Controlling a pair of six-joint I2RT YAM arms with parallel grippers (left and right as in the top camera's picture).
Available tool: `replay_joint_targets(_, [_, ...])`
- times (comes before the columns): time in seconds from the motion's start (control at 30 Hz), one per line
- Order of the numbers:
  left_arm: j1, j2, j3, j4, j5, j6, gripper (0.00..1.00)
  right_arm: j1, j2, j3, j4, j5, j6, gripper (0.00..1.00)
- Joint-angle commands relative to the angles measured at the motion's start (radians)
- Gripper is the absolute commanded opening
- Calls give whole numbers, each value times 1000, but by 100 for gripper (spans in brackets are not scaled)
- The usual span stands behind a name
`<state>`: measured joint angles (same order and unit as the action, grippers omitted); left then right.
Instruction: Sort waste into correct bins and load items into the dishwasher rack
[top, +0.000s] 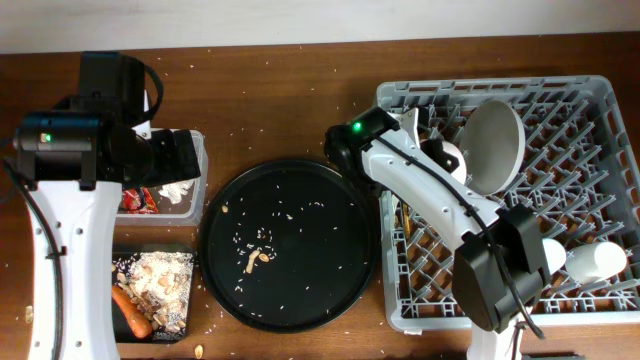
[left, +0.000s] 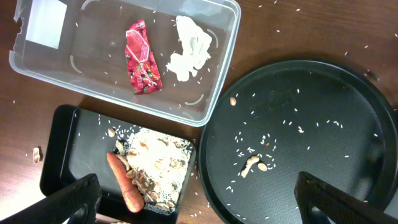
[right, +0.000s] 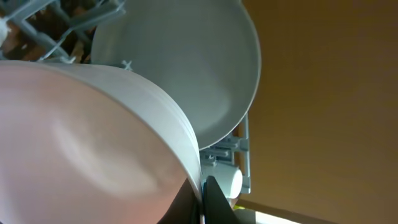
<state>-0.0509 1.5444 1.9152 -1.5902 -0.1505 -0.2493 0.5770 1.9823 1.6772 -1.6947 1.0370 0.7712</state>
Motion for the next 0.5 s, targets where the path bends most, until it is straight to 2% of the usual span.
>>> replay_joint_targets(0.0, [1, -19, 12, -2, -11, 16, 99, -4, 1, 2, -4, 101, 31, 4])
replay_joint_targets(0.13, [1, -19, 12, -2, -11, 16, 99, -85, 2, 1, 14, 73, 27, 4])
replay_joint_targets(0.27, [1, -19, 12, -2, -11, 16, 99, -56, 36, -3, 26, -9, 23, 4])
replay_joint_targets(0.47, [1, -19, 12, -2, -11, 16, 99, -1, 117, -5, -5, 18, -7, 4])
